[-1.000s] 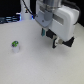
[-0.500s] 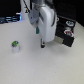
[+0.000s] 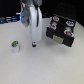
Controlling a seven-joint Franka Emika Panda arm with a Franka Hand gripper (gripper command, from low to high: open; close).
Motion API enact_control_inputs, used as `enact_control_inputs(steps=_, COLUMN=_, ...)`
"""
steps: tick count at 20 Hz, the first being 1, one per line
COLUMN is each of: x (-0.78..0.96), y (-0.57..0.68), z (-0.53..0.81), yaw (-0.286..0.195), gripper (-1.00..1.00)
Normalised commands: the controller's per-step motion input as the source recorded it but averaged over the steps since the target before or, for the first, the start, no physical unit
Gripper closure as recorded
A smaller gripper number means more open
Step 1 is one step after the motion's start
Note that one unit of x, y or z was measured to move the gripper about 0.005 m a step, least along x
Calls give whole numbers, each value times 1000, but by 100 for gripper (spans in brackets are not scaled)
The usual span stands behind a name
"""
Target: Open the kcup holder, insert the kcup into the holder, and close the kcup holder
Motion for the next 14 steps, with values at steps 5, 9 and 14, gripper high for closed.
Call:
enact_control_inputs(steps=5, x=-383, y=-551, z=-65, yaw=-231, gripper=-100)
enact_control_inputs(steps=9, x=-479, y=-541, z=-166, yaw=-229, gripper=-100)
enact_control_inputs(steps=14, x=-571, y=-545, z=-358, yaw=-216, gripper=-100)
